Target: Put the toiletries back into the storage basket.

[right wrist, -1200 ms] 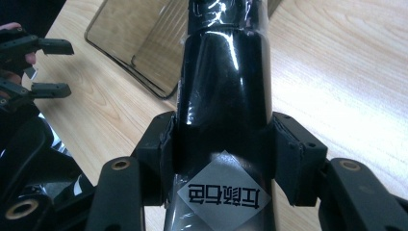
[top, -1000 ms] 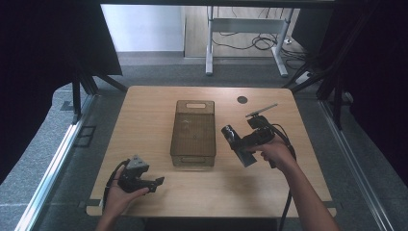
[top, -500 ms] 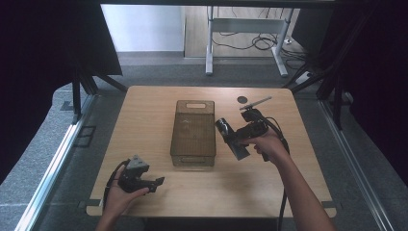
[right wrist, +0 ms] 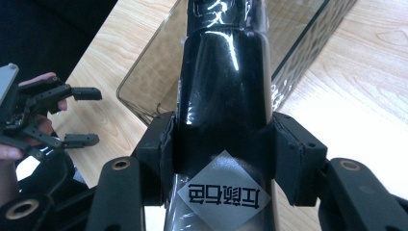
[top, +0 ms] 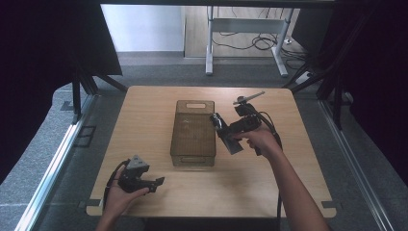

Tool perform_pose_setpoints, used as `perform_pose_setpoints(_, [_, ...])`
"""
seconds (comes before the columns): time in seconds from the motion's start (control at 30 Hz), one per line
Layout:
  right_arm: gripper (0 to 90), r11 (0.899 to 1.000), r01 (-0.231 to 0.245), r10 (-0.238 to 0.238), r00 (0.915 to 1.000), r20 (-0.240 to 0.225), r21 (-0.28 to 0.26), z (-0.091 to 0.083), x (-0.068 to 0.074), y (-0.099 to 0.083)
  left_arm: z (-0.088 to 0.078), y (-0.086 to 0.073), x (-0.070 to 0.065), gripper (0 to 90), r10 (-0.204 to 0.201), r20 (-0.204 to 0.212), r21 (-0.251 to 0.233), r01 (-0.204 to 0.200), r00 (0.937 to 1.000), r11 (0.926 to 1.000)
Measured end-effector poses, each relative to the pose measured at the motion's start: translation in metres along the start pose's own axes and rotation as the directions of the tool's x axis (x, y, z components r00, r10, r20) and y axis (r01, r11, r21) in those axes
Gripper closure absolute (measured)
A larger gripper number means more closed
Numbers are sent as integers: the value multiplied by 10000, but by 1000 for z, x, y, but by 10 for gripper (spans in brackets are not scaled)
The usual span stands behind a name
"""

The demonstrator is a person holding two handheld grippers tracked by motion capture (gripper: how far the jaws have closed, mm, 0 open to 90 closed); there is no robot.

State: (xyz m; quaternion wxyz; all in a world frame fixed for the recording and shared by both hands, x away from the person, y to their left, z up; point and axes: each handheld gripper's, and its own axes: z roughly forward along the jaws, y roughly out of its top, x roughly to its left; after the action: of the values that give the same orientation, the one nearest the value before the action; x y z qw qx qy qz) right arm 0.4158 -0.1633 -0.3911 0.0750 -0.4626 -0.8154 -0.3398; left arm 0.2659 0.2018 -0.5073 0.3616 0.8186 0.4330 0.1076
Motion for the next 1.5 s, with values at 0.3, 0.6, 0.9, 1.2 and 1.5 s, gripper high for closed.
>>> perform_pose_setpoints(0.3, [465,10000,-30,30,10000,-49,8,8,3,9,-1,0,0,212,-14,-5,-17,14,10000,10000])
perform_pose_setpoints(0.6, [465,10000,-94,94,9999,-85,1,15,5,19,0,0,0,212,17,7,3,-17,10000,10000])
perform_pose_setpoints(0.9, [465,9999,-121,121,9999,-83,19,21,8,27,0,0,0,212,12,20,-1,-12,10000,10000])
perform_pose_setpoints(1.2, [465,9997,-236,237,9997,-69,76,28,9,34,0,0,1,212,-7,14,-29,7,10000,10000])
perform_pose_setpoints(1.5, [465,9996,-223,224,9997,-39,155,34,11,39,0,0,0,212,-2,35,-28,2,10000,10000])
